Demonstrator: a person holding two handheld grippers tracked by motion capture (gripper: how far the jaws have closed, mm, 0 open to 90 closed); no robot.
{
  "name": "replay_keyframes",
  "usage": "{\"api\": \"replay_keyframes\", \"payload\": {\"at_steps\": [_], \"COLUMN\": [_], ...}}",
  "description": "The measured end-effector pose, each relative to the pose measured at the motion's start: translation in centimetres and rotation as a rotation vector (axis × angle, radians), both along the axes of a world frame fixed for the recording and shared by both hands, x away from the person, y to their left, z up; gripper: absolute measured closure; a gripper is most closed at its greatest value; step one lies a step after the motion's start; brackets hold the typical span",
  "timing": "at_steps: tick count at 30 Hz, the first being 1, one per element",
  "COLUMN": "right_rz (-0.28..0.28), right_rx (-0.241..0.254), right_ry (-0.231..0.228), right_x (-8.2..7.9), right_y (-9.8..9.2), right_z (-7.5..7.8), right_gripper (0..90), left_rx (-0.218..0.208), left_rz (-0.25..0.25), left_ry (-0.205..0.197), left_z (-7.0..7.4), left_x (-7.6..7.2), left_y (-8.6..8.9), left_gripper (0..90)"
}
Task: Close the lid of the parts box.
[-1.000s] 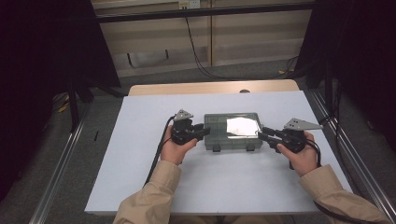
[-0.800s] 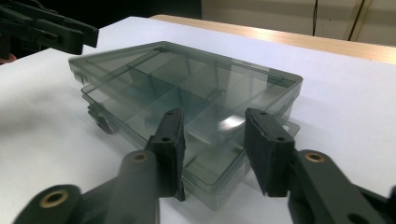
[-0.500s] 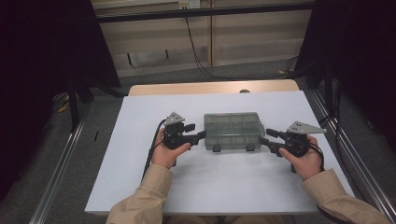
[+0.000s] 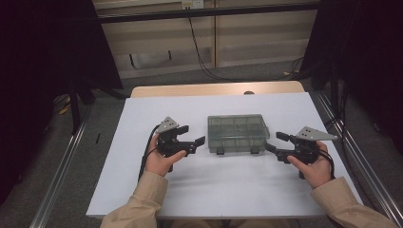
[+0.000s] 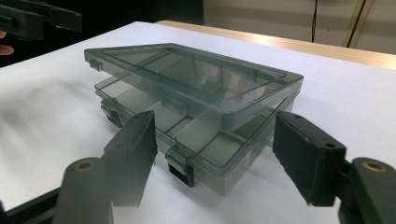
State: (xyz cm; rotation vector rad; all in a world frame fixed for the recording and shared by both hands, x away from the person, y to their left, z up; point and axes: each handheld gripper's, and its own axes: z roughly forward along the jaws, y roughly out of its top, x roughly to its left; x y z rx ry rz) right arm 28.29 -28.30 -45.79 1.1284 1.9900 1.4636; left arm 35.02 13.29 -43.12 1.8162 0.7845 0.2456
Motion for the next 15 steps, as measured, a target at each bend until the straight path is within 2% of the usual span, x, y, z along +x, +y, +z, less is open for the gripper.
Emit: {"api": "replay_keyframes", "payload": {"at_steps": [7, 10, 13, 15], "right_rz": [0.005, 0.013, 0.014, 0.018], "right_rx": [0.007, 0.001, -0.001, -0.003], "right_ry": [-0.007, -0.003, -0.003, -0.013], "right_x": [-0.5, -0.7, -1.0, -1.2], "right_y": [-0.2, -0.4, -0.5, -0.6], "right_z": [0.2, 0.1, 0.0, 0.0], "right_gripper": [24.6, 21.3, 18.5, 17.3], "left_rx": [-0.023, -0.011, -0.025, -0.020], "left_rz": [0.008, 0.024, 0.041, 0.052], "left_ry": [-0.005, -0.019, -0.034, -0.044], "left_z": [-0.1, 0.0, 0.1, 0.1], "left_x": [-0.5, -0.8, -0.9, -1.0], "left_y": [1.3, 1.8, 2.3, 2.7], "left_gripper": [10.2, 9.7, 9.1, 8.2]}}
